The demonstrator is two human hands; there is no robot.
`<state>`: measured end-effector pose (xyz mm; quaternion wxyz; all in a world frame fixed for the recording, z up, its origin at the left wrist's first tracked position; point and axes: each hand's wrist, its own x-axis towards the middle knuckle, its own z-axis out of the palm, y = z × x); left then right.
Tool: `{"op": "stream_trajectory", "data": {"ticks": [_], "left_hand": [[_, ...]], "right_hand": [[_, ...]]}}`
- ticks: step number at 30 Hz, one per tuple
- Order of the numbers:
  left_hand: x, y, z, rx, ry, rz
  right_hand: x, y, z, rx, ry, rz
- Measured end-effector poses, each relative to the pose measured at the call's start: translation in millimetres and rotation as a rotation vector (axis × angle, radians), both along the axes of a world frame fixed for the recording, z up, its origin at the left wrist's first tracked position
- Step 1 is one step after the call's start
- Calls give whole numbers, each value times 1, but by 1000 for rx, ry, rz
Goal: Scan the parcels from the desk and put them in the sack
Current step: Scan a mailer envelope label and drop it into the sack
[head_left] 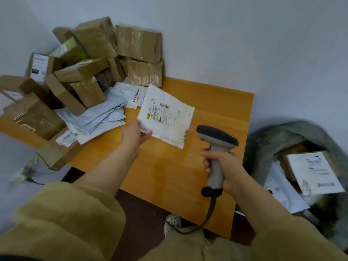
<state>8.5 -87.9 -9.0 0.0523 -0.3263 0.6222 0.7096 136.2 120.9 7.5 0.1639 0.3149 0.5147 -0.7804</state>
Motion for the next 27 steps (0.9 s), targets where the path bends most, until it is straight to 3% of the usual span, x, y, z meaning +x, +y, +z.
{"op": "stream_trajectory", "data": {"ticks": [7,14,27], "left_hand": [[31,18,4,-152,38,-175],[34,19,27,-421,124,-333],[21,30,57,-493,300,-403]], "right_hand": [[24,18,6,22,6,47],[32,23,19,233,139,234],[51,24,44,324,272,239]]}}
